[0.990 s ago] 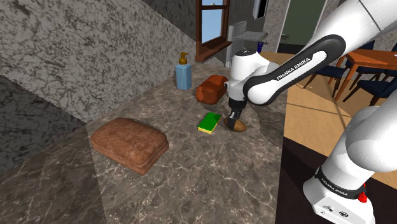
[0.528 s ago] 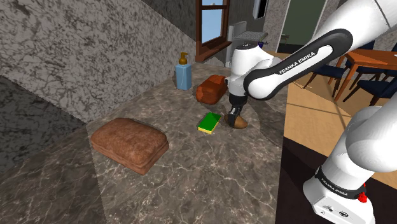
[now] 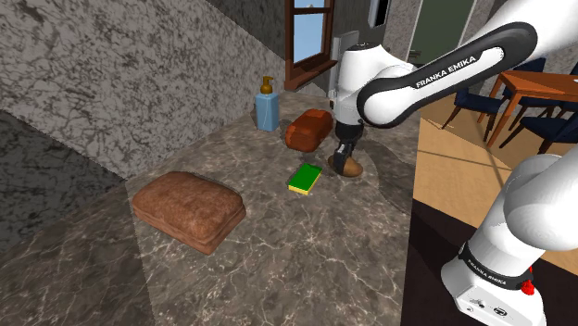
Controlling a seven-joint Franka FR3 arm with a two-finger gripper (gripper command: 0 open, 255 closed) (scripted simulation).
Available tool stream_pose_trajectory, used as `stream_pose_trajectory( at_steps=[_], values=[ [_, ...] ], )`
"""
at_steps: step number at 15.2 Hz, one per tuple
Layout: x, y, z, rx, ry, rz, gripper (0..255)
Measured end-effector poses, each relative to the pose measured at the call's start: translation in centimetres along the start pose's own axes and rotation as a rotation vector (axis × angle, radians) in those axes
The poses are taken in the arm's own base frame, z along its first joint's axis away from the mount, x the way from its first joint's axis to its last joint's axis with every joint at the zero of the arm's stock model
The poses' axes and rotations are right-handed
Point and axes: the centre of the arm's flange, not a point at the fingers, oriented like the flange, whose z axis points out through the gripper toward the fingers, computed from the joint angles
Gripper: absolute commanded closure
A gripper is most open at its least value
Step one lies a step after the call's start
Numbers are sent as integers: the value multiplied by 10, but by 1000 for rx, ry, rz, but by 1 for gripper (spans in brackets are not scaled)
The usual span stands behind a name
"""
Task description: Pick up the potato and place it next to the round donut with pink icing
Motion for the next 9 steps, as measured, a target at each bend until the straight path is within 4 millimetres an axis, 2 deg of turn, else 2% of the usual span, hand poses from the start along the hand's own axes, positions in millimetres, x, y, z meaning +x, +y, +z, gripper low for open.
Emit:
stream_pose_trajectory(
  at_steps=[9],
  values=[
    [3, 5, -47, 0, 0, 0, 255]
  ],
)
